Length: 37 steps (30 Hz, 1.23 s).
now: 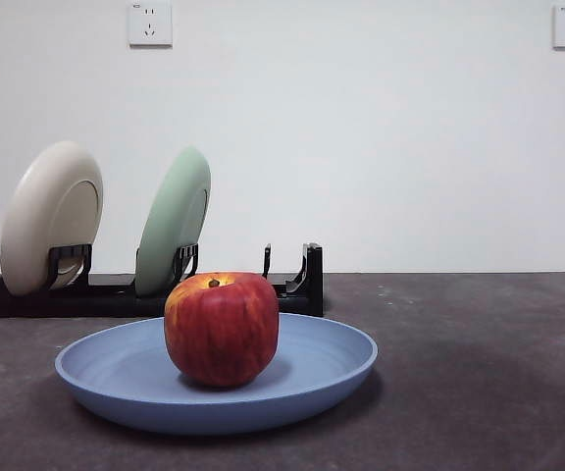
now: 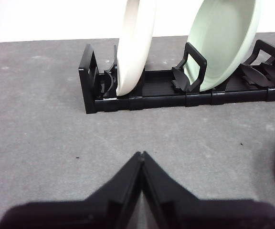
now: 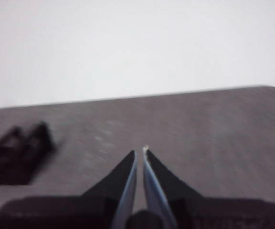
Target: Take the blue plate from the plate rack,put the plate on the table,take the apple from the table,put the apple in the plate
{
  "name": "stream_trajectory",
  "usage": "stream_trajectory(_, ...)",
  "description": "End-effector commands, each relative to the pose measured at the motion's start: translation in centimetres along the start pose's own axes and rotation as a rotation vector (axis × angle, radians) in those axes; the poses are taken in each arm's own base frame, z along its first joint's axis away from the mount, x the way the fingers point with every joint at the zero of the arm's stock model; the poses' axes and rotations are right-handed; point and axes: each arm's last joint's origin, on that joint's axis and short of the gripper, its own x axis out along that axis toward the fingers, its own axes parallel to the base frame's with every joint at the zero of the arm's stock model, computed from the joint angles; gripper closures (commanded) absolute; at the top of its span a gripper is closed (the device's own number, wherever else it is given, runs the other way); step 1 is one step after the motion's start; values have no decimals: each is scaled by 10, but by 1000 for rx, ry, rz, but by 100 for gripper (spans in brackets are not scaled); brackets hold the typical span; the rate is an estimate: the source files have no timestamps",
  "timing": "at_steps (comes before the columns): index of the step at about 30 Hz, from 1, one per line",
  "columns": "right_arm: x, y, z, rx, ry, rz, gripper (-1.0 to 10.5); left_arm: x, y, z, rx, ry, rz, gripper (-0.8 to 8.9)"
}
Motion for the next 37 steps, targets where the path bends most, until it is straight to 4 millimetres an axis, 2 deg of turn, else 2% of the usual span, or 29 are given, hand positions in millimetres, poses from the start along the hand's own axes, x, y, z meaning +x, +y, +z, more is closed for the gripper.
stream_trajectory(1, -3, -6, -16, -24, 12, -44, 915, 1, 0, -3, -8, 9, -1, 817)
stream_trajectory(6, -4, -9, -40, -90, 54, -63, 915, 1, 0, -3, -8, 8, -1, 817)
stream_trajectory(12, -4, -10, -54, -119, 35, -63, 915, 1, 0, -3, -8, 9, -1, 817)
stream_trajectory(18, -6, -10, -65, -137, 141, -61, 915, 1, 0, -3, -8, 9, 0, 817)
stream_trajectory(22, -6, -10, -66, -124, 142, -60, 915, 1, 0, -3, -8, 8, -1, 817)
stream_trajectory(25, -6, -10, -65, -51, 137, -65, 915, 1, 0, -3, -8, 9, -1, 817)
stream_trajectory(37, -6, -10, -65, -47, 137, -66, 915, 1, 0, -3, -8, 9, -1, 817)
